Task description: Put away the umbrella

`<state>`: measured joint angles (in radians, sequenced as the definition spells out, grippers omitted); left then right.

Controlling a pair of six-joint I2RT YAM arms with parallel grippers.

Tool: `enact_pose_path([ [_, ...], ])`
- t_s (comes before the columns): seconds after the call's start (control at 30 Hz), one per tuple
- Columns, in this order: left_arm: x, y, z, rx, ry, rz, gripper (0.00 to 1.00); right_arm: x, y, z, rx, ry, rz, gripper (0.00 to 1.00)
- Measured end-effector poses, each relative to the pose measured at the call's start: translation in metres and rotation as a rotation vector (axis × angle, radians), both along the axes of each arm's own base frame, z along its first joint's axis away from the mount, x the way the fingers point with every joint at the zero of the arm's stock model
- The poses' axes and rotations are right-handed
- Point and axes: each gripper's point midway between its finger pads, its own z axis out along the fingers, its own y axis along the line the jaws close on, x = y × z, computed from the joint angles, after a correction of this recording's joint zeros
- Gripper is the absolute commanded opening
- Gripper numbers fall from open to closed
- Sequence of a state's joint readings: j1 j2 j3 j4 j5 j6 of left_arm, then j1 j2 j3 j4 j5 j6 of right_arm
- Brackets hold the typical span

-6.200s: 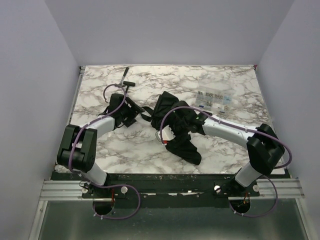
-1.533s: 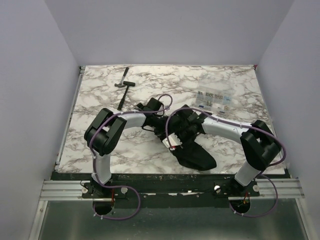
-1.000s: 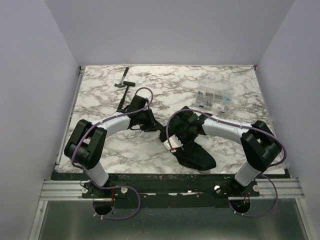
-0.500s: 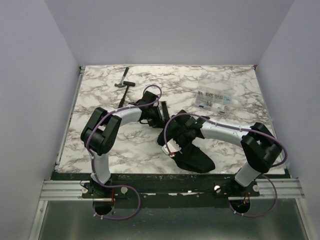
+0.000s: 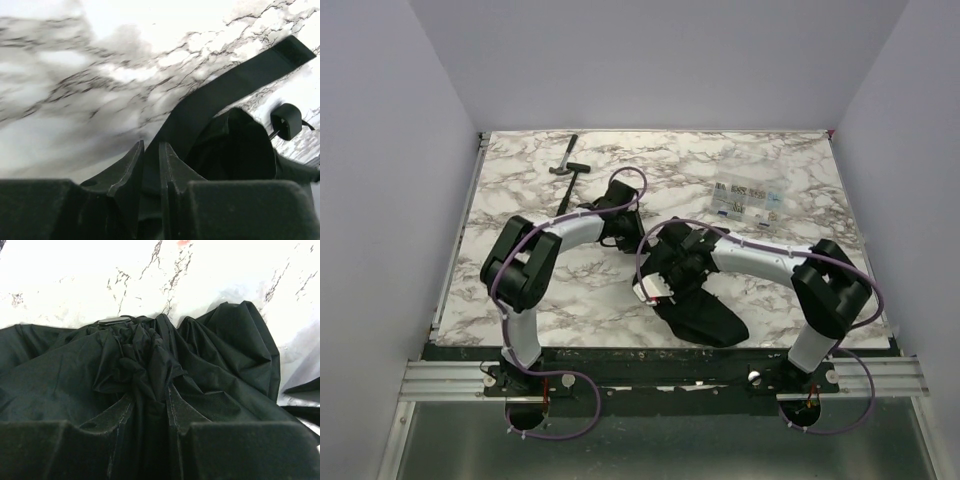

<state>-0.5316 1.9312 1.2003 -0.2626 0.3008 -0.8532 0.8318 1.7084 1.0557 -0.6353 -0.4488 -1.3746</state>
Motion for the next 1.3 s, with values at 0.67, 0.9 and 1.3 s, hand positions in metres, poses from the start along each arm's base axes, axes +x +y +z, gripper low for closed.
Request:
enact_pose_path([
  [0.67,-0.026,0.117,0.182,-0.307,-0.849,0.089,0.91,0.054,-0.035,-0.004,-0.009,0.301,-0.503,0.15],
  [0.9,-0.153,0.051,0.198,-0.419,-1.207,-0.469,0.86,0.059,-0.033,-0.005,-0.035,0.368,-0.58,0.15],
  [1.3,-0.244,-0.019,0.151,-0.207,-1.477,-1.118,0.72,0.057,-0.031,-0.006,-0.031,0.423,-0.624,0.16],
])
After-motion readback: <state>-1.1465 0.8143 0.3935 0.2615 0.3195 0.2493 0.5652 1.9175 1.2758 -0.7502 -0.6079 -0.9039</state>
